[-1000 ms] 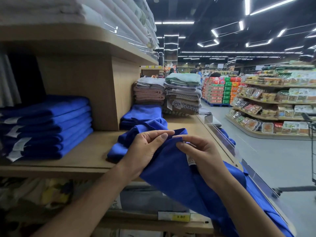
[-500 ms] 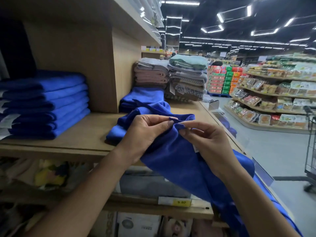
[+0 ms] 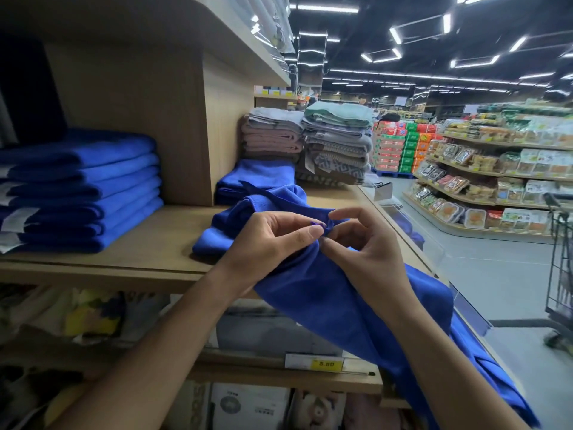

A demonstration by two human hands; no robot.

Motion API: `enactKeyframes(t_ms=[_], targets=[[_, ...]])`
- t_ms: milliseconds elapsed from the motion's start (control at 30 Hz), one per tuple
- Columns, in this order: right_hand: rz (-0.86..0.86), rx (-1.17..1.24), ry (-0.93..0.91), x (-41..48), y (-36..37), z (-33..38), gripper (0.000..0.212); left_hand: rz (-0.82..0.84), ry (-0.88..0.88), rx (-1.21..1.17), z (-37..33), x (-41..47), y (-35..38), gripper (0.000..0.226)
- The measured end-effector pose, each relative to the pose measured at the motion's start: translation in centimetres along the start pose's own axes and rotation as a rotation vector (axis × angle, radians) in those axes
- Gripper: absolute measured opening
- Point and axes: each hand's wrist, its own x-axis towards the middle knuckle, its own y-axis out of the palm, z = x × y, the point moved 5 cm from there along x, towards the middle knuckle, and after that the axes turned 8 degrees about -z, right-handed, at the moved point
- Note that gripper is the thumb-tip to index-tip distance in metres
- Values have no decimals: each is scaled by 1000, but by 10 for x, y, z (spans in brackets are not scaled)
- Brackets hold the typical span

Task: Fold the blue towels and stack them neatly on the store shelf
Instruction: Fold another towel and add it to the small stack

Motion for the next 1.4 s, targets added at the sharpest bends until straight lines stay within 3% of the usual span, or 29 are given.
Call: enactKeyframes(t_ms=[233,467,567,733,867,1100,1200,1400], targets=[[-80,-264,-193,-5,2,9,32,-62,-7,42,-1,2,-4,17],[-24,-491,-281,13,3,37,23,-93,-11,71,-24,2,-8,9],[134,-537,-343,22,7,56,24,-198,34,74,-41,0,-25,10],[433,-886,-542,16,19,68,33,-256,91,29,-49,-26,-53,11],[570,-962,-503,3,10,57,19,-395,100,-78,-45,-45,-88,14],[691,-1104,-400,1,-16,48,49,-554,38,-277,-27,-57,-134,13],[706,-1094,-325,11,-31,50,37,-648,27,-315,-22,-56,-148,18],[731,-1126,-273,31,-56,48,17,-638,50,-313,-22,-52,-149,25]])
